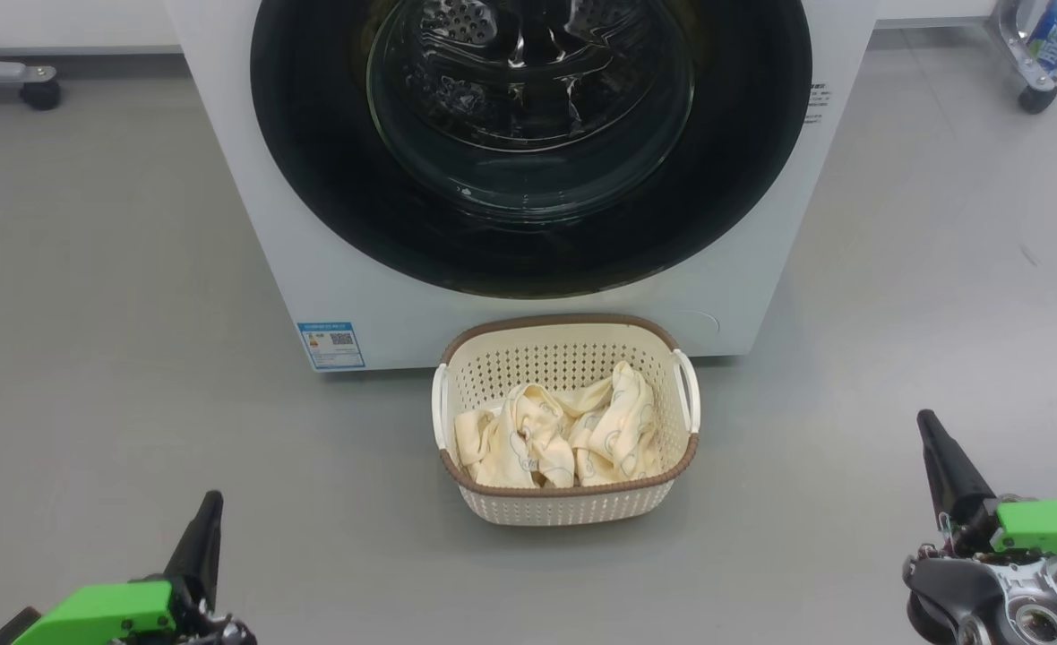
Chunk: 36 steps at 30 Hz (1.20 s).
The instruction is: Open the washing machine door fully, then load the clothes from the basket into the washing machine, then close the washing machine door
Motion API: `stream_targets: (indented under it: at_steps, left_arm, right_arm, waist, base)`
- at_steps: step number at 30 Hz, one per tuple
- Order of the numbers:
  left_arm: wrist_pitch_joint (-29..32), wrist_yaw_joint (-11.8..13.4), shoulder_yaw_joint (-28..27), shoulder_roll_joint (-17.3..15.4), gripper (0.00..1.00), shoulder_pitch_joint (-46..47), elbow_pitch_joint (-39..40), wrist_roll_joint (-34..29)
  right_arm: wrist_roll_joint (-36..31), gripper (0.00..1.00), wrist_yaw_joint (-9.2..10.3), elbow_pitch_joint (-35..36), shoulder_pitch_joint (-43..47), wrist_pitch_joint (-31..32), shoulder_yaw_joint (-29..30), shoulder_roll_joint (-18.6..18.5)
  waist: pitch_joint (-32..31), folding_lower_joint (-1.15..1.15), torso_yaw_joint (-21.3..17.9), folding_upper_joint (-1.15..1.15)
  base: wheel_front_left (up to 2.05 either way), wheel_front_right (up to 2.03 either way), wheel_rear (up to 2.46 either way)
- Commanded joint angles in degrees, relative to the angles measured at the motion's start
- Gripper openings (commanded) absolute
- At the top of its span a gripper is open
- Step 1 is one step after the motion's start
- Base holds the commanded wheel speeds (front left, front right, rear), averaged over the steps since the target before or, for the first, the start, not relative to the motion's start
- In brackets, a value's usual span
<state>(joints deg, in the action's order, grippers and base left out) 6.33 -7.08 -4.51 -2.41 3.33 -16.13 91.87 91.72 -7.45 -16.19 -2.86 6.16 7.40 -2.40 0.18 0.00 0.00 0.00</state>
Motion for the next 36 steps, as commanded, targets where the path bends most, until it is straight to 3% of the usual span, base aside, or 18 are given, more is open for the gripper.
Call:
stream_targets:
  at_steps: [1,3,4,7,36]
  left_arm:
    - [0.14,-0.41,-1.99,-0.47,0.0,2.86,2.1,0.31]
    - [0.14,-0.41,-1.99,-0.47,0.0,2.86,2.1,0.31]
    - [-0.01,0.04,0.04,0.04,1.0,-0.04,-0.22,-0.01]
    - [-0.02,0.06,0.35,0.31,1.0,-1.2,-2.56,-0.02]
    - [-4.22,-0.04,3.11,-1.16,1.0,0.22,2.13,-4.1]
  right_arm:
    - [0.46,0.0,-0.03,2.17,-3.32,0.32,-0.89,-0.48]
    - [0.46,0.0,-0.03,2.17,-3.32,0.32,-0.89,-0.48]
    - [-0.03,1.0,0.0,-0.2,0.03,-0.01,-0.02,0.03]
    - [-0.05,1.0,0.0,-2.62,1.36,-0.03,-0.29,0.6]
    - [-6.89,1.0,-0.01,2.16,0.25,-4.26,-3.45,-1.21]
  waist:
    - [0.0,0.0,0.0,0.0]
    - [0.0,0.0,0.0,0.0]
    - [0.0,0.0,0.0,0.0]
    - [0.0,0.0,0.0,0.0]
    - [-0.13,0.0,-0.07,0.0]
  base:
    - [0.0,0.0,0.0]
    - [0.0,0.0,0.0]
    - [0.0,0.0,0.0]
    - [0.0,0.0,0.0]
    - [0.0,0.0,0.0]
